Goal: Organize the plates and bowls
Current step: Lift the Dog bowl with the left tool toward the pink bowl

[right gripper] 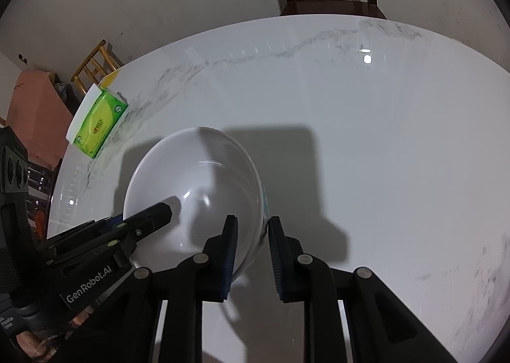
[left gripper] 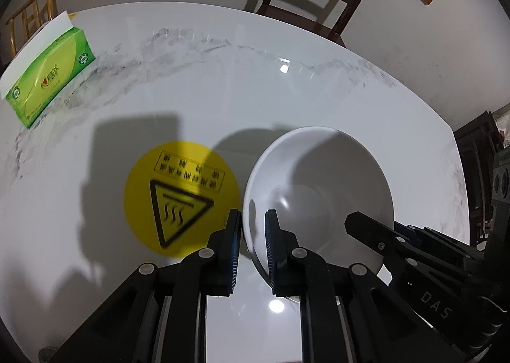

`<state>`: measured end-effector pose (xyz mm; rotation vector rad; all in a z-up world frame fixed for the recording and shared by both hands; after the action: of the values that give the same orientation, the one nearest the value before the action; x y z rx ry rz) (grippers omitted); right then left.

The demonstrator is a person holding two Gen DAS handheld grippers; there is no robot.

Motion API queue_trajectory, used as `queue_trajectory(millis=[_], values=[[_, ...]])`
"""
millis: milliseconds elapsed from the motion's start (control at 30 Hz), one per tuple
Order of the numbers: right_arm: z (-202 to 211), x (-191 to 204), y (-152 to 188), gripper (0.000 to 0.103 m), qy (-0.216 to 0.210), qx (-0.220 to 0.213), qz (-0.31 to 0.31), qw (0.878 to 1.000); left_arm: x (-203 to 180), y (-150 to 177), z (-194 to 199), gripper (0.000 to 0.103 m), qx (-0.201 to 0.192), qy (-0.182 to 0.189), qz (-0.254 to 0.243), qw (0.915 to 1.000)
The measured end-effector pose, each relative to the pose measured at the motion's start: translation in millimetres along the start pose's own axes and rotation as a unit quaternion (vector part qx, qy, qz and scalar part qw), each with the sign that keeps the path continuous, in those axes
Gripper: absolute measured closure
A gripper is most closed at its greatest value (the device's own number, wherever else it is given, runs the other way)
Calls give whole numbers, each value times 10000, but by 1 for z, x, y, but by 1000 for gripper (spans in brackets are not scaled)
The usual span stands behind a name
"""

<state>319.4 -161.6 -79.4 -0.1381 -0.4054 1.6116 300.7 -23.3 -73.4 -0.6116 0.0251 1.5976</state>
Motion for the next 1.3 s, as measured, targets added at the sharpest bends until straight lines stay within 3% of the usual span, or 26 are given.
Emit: queue_trajectory(millis=[933,1300], values=[[106,0,62,83,209,-324,-25,9993,-51,57,84,91,-148,213,-447,9987],[145,7,105,83,306,-415,-58,9987,-59,91,118,91,-213,367,-591,9974]])
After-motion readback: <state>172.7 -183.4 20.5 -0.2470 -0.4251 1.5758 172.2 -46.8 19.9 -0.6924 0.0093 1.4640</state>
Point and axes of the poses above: each gripper's, at about its wrist camera, not at the fingertips, and z roughly against the way its jaws point, x to its left, y to its underside, the point moved 1 cm from there along -z, roughly the way its jaws point, and after that the axes turned 10 degrees about y, right-handed, at the moved point
